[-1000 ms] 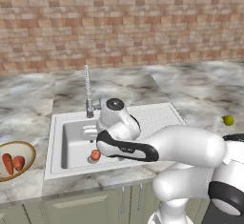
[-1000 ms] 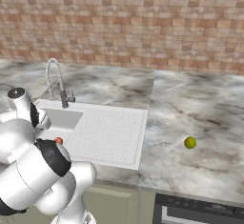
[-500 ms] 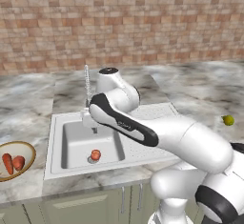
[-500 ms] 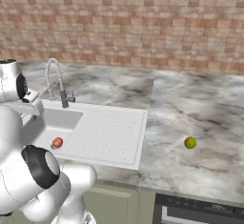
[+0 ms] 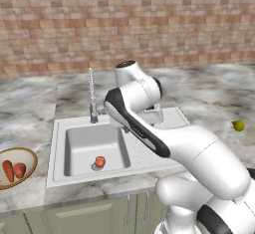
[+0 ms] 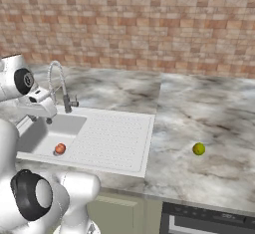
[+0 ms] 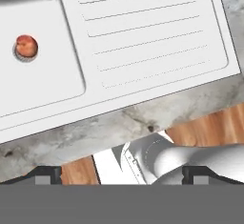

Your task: There is a mixed pile of frozen fruits and vegetables on the counter. Locate all the frozen vegetables and place the items in a bowl on the counter. Take all the frozen fruits and defrost them in a running sink.

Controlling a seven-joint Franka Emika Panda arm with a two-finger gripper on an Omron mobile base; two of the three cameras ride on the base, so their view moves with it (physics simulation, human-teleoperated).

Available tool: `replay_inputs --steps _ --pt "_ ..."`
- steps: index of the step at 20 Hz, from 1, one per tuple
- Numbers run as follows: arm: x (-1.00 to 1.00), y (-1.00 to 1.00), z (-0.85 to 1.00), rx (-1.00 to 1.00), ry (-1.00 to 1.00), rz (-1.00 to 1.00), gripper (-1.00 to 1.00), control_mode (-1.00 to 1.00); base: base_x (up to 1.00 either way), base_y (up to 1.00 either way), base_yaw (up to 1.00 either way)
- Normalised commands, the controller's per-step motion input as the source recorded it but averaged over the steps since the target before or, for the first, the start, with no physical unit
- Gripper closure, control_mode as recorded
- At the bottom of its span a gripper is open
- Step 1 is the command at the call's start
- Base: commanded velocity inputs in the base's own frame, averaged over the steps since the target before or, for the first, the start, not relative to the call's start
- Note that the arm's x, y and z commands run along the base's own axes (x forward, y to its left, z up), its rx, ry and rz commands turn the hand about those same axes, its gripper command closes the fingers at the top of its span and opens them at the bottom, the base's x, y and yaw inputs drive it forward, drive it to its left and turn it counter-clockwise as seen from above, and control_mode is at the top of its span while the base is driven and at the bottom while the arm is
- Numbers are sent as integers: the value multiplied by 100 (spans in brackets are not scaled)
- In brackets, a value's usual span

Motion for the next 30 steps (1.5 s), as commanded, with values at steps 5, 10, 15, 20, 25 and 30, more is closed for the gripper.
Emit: replay_inputs --steps 5,10,15,20,25,30 --pt "-1 -100 0 -7 -17 -10 -100 -100 0 0 0" --pt "12 -100 5 -4 -6 0 -100 -100 0 0 0" --pt "56 -100 0 0 8 -10 -100 -100 0 0 0" --pt "60 -96 7 7 17 -7 -100 -100 0 0 0" --pt "61 -100 0 13 19 0 -100 -100 0 0 0" --pt "63 -100 -7 11 10 0 -100 -100 0 0 0"
